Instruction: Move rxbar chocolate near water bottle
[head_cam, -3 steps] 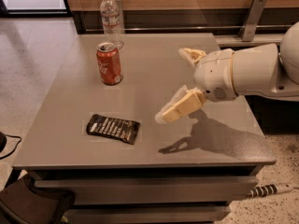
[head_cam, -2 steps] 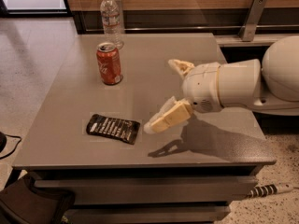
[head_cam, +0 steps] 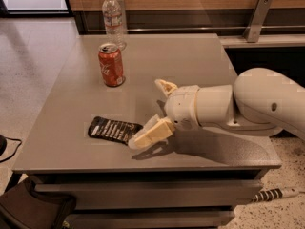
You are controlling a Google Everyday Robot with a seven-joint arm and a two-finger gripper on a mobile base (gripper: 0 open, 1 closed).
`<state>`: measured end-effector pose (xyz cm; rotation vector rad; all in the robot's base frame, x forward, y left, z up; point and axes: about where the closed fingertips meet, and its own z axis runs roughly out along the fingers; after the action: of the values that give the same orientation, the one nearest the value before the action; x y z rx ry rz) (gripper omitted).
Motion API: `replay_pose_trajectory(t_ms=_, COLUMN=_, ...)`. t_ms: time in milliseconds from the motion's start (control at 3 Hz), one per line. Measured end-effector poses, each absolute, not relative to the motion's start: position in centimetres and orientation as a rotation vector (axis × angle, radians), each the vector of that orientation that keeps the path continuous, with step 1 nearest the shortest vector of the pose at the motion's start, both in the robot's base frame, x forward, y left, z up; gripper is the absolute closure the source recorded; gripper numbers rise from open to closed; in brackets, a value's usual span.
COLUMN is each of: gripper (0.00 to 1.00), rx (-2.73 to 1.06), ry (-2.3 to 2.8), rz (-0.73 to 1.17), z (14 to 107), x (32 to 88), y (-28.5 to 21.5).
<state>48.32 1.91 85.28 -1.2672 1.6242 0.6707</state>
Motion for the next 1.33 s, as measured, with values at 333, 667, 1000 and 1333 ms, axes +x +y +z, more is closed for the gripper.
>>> replay_pose_trajectory(t_ms=333, gripper=0.0, rx=-1.264, ry=1.622, rz=0.71, z=83.4, x=48.8, y=3.9)
replay_pose_trajectory(t_ms=667, gripper=0.0, rx=-1.27, ry=1.603, rz=0.737, z=82.3, x=48.3, y=4.9)
replay_pose_trajectory(t_ms=1000, gripper=0.01, rx=-1.262, ry=1.592, rz=0.747, z=81.7, x=46.6, y=5.2)
replay_pose_trajectory(t_ms=1333, gripper=0.24, rx=-1.267, ry=1.59, rz=0.747, z=81.9, x=46.7, y=5.4)
